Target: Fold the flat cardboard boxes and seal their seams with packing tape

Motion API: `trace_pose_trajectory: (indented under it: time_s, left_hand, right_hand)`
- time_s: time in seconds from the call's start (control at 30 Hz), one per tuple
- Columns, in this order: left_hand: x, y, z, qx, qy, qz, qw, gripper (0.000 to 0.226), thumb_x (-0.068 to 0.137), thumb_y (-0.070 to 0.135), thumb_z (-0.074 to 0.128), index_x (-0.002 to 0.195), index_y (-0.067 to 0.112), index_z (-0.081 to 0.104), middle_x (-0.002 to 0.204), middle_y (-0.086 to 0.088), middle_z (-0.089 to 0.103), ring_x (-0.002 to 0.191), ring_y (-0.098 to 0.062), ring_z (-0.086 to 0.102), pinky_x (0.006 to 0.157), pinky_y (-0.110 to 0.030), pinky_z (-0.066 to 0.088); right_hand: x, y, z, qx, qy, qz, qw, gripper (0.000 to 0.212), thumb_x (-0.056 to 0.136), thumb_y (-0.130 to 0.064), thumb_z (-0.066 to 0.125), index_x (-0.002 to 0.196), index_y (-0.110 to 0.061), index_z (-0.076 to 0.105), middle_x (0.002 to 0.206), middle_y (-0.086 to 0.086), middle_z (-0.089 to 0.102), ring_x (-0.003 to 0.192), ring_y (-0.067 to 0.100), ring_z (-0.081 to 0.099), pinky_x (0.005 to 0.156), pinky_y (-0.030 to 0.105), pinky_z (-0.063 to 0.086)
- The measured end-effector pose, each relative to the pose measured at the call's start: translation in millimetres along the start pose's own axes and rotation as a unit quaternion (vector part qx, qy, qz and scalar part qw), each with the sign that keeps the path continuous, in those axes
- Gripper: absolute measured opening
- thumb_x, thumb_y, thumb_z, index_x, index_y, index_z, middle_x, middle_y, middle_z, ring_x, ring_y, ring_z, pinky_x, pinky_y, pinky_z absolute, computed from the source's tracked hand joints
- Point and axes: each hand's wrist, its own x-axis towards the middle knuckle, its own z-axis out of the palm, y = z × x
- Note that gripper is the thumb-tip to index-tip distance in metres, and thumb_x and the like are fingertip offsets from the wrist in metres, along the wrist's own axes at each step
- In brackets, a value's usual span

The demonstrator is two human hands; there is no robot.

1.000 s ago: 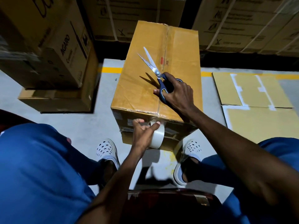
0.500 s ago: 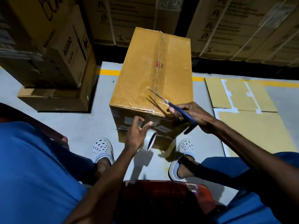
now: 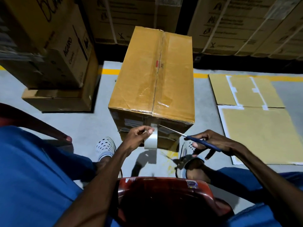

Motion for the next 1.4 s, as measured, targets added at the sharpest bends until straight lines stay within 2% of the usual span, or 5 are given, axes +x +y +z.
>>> trace_pose_trajectory:
  time_s: [0.23,0.5,0.83,1.03,1.4]
  left_hand:
    - [0.4,-3.8,-3.7,-0.021,-0.006,-0.023,0.999,0.013,0.097,0.020,0.064,0.103,0.013,0.072,0.098,-0.004,0.070,0.086,-0.016,0.065,0.063,-0.026,0.055]
    - [4.2,-4.1,0.5,-0.036,-0.001,-0.021,0.999,0.012,0.096,0.016,0.064,0.103,0.009,0.071,0.095,-0.005,0.070,0.079,-0.014,0.064,0.060,-0.024,0.056]
    - [-0.3,-10.6,-12.5,0.027,-0.004,-0.016,1.000,0.015,0.094,0.020,0.068,0.085,0.009,0.070,0.078,0.003,0.068,0.072,-0.012,0.060,0.061,-0.024,0.047]
    - [-6.0,-31.3,-38.2,0.133,-0.030,-0.043,0.990,0.014,0.088,0.012,0.075,0.085,0.024,0.081,0.091,0.001,0.078,0.090,-0.014,0.068,0.086,-0.031,0.052]
    - [-3.5,-15.3,-45.4,0.104,0.038,-0.007,0.994,0.007,0.091,0.015,0.071,0.091,0.011,0.076,0.077,0.012,0.072,0.065,0.006,0.060,0.060,-0.014,0.045]
  right_hand:
    - [29.8,-23.2,12.8,-0.046,-0.019,-0.029,0.998,0.033,0.094,-0.016,0.069,0.126,-0.012,0.069,0.115,-0.001,0.070,0.084,0.000,0.072,0.060,0.010,0.052]
    - [39.0,-21.5,16.8,-0.013,-0.039,-0.040,0.998,0.042,0.083,-0.035,0.072,0.123,-0.028,0.069,0.096,-0.008,0.078,0.092,0.025,0.076,0.066,0.039,0.063]
    - [57.1,-15.1,31.0,-0.021,-0.074,-0.055,0.995,0.048,0.077,-0.031,0.084,0.121,-0.016,0.071,0.088,0.022,0.075,0.067,0.027,0.071,0.053,0.027,0.057]
    - [49.9,-25.2,35.3,-0.096,-0.155,-0.053,0.982,0.029,0.081,-0.022,0.084,0.107,-0.018,0.073,0.095,-0.002,0.077,0.084,0.024,0.074,0.070,0.028,0.057]
    - [97.3,-67.7,56.6,-0.248,0.303,-0.346,0.853,0.049,0.080,-0.028,0.078,0.127,-0.026,0.064,0.099,0.001,0.073,0.085,0.028,0.065,0.066,0.042,0.055]
